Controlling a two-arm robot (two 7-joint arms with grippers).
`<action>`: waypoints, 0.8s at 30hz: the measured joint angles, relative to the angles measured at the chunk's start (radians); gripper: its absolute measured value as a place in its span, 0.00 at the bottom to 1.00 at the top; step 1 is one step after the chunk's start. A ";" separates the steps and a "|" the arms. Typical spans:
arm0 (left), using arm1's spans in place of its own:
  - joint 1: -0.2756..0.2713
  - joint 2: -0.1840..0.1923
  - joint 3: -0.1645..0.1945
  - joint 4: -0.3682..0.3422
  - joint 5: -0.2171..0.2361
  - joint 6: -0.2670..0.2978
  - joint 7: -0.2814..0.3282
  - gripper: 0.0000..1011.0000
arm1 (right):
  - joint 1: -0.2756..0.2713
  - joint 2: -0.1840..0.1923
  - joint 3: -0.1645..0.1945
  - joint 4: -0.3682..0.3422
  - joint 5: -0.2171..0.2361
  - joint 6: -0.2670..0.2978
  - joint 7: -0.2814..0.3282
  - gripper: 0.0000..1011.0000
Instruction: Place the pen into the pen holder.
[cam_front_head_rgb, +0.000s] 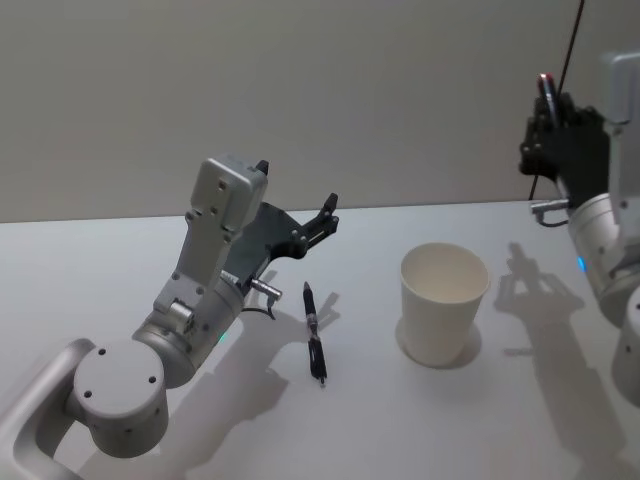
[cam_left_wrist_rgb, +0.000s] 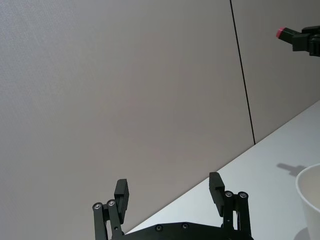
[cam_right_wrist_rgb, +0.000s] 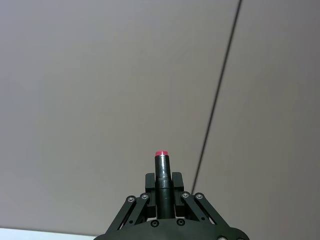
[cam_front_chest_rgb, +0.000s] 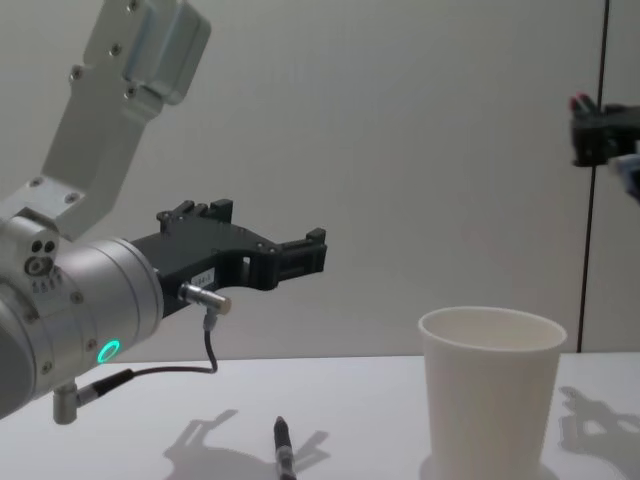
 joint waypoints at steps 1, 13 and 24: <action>0.000 0.000 0.000 0.000 0.000 0.000 0.000 0.99 | 0.000 -0.003 -0.004 0.002 -0.006 -0.009 0.004 0.18; 0.000 0.000 0.000 0.000 0.000 0.000 0.000 0.99 | 0.008 -0.057 -0.070 0.054 -0.089 -0.202 0.074 0.18; 0.000 0.000 0.000 0.000 0.000 0.000 0.000 0.99 | 0.002 -0.090 -0.118 0.094 -0.107 -0.363 0.131 0.18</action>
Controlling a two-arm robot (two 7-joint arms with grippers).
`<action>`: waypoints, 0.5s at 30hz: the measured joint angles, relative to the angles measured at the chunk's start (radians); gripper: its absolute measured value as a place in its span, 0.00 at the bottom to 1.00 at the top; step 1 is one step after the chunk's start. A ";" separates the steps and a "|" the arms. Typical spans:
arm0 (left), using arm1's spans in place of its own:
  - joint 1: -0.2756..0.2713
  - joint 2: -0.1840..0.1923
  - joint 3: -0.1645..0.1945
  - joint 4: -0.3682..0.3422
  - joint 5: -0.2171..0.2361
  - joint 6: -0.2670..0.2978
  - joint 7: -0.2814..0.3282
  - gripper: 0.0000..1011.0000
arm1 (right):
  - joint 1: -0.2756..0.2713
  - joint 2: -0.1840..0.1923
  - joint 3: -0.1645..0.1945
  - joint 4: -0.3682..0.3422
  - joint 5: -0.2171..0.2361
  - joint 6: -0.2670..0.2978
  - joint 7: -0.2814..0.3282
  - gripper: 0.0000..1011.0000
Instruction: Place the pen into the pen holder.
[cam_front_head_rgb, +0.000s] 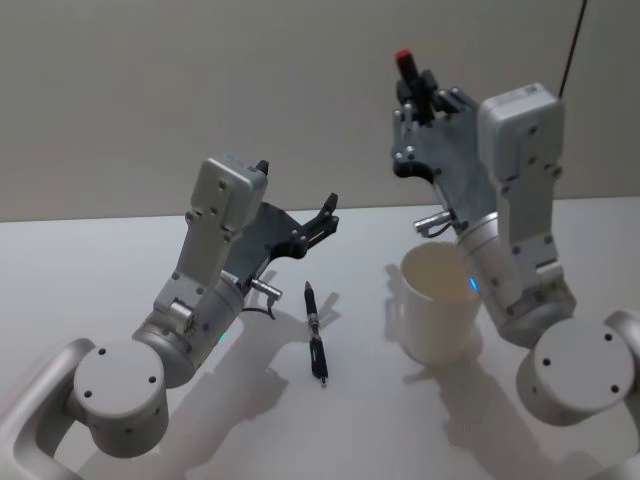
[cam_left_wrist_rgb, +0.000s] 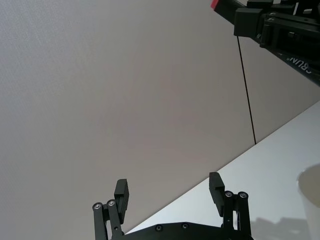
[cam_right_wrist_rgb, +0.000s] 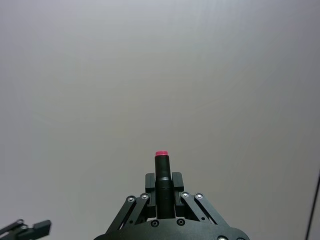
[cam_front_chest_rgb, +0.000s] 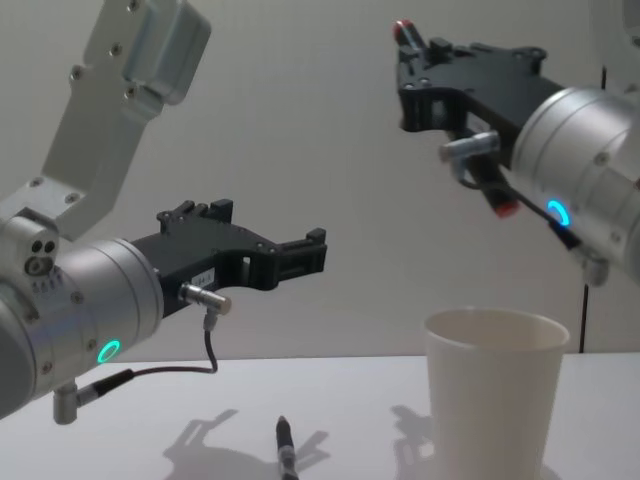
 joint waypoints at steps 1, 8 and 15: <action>0.000 0.000 0.000 0.000 0.000 0.000 0.000 0.99 | -0.001 -0.001 -0.002 0.002 -0.001 -0.009 0.002 0.18; 0.000 0.000 0.000 0.000 0.000 0.000 0.000 0.99 | -0.008 -0.009 -0.014 0.011 -0.004 -0.055 0.016 0.18; 0.000 0.000 0.000 0.000 0.000 0.000 0.000 0.99 | -0.017 0.004 -0.002 -0.002 -0.004 -0.053 -0.001 0.18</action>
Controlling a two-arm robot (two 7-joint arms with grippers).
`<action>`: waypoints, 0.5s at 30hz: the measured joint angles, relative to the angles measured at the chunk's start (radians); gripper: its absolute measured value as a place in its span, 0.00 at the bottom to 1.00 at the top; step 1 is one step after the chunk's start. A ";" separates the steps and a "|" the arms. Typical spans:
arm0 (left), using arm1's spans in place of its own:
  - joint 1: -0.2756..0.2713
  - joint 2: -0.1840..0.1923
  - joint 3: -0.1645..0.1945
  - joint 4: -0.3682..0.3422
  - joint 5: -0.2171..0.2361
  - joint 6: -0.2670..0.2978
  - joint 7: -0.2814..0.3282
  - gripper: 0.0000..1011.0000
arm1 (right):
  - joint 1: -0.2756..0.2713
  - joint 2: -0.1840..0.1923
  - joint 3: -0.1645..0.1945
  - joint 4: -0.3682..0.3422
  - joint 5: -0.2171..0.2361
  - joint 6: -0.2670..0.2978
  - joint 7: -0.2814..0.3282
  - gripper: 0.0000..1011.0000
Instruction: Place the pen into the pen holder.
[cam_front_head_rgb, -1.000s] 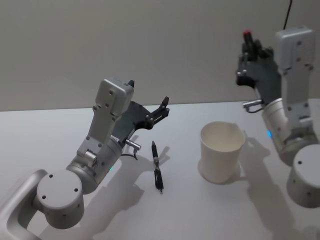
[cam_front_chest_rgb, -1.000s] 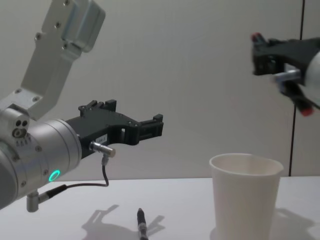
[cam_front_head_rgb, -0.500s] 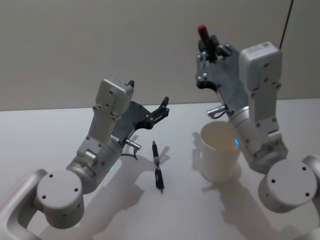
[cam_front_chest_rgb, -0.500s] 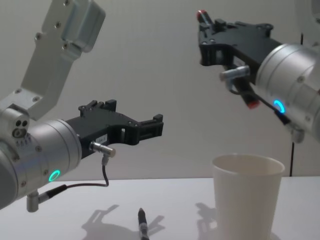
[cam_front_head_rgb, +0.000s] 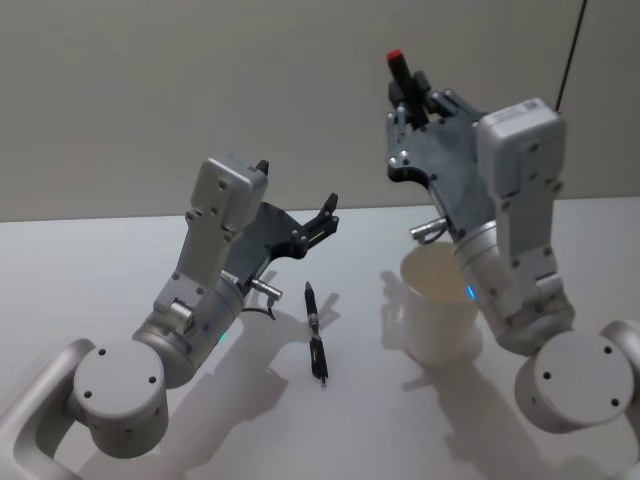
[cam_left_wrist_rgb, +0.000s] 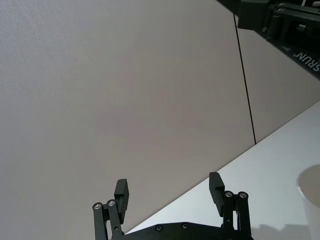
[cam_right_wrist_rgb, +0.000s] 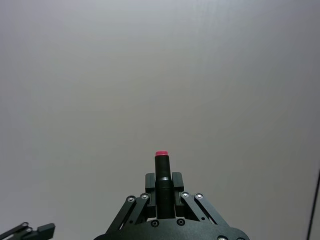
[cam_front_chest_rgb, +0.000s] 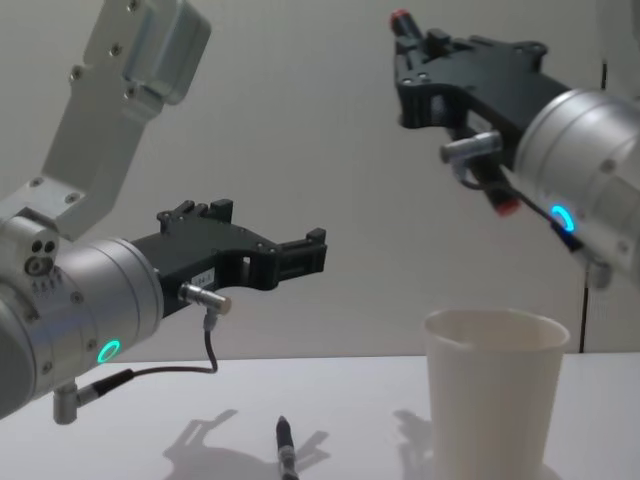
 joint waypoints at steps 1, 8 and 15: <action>0.000 0.000 0.000 0.000 0.000 0.000 0.000 0.99 | -0.002 0.002 0.002 -0.002 0.000 0.001 -0.002 0.18; 0.000 0.000 0.000 0.000 0.000 0.000 0.000 0.99 | -0.022 0.021 0.017 -0.018 0.007 0.004 -0.031 0.18; 0.000 0.000 0.000 0.000 0.000 0.000 0.000 0.99 | -0.040 0.026 0.017 -0.021 0.006 -0.009 -0.049 0.18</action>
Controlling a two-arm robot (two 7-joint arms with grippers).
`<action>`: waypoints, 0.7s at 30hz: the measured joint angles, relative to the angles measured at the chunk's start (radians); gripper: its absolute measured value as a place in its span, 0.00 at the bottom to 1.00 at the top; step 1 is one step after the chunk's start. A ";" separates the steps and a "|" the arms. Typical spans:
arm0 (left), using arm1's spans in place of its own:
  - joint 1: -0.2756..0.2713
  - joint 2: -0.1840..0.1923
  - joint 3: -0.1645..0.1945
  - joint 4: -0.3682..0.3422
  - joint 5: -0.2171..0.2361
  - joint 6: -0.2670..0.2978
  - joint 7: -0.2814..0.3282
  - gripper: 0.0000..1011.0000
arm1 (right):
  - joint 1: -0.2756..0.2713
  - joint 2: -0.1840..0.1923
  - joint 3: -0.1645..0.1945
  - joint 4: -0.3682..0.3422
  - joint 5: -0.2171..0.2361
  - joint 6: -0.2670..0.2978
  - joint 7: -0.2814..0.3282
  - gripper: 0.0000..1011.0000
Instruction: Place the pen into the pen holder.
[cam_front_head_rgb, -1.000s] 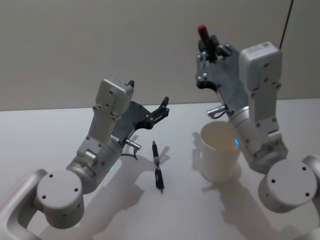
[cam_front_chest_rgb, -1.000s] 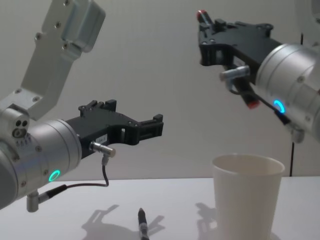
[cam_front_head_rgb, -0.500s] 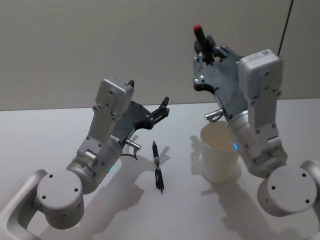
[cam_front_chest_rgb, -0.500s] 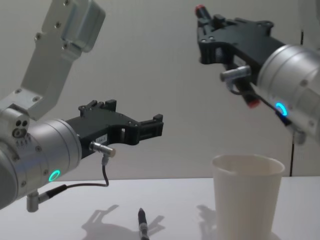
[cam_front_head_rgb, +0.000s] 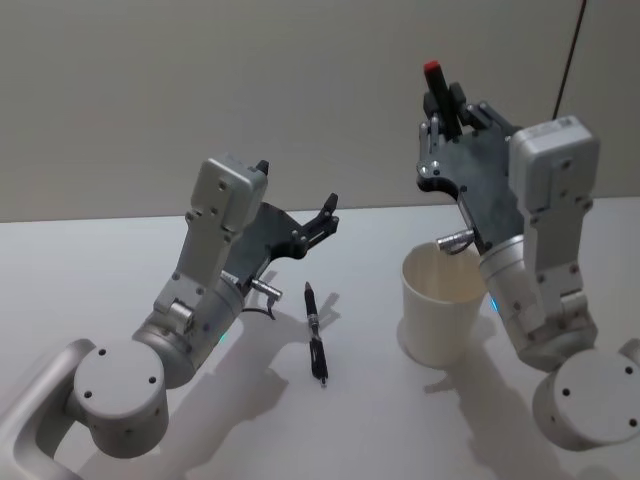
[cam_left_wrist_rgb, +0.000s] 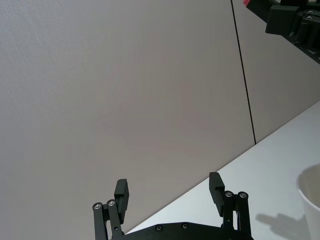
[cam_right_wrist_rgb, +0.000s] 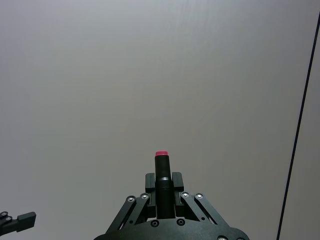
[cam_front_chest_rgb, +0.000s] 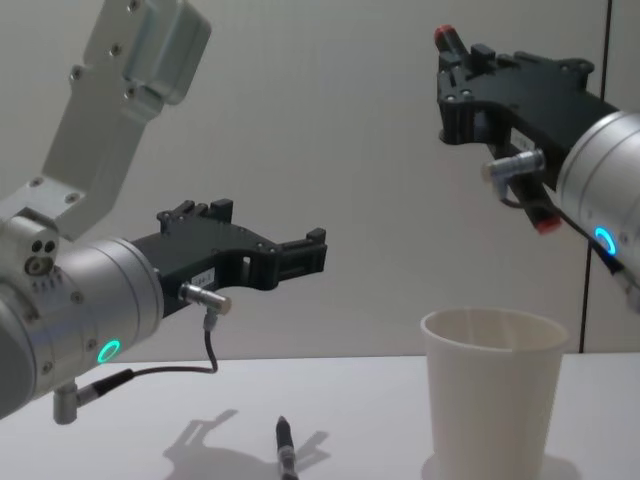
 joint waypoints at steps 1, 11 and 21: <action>0.000 0.000 0.000 0.000 0.000 0.000 0.000 0.99 | -0.001 -0.001 -0.001 0.000 -0.001 -0.002 -0.001 0.18; 0.000 0.000 0.000 0.000 0.000 0.000 0.000 0.99 | -0.007 -0.023 -0.024 0.035 -0.054 -0.048 -0.025 0.18; 0.000 0.000 0.000 0.000 0.000 0.000 0.000 0.99 | -0.009 -0.042 -0.043 0.099 -0.137 -0.096 -0.070 0.18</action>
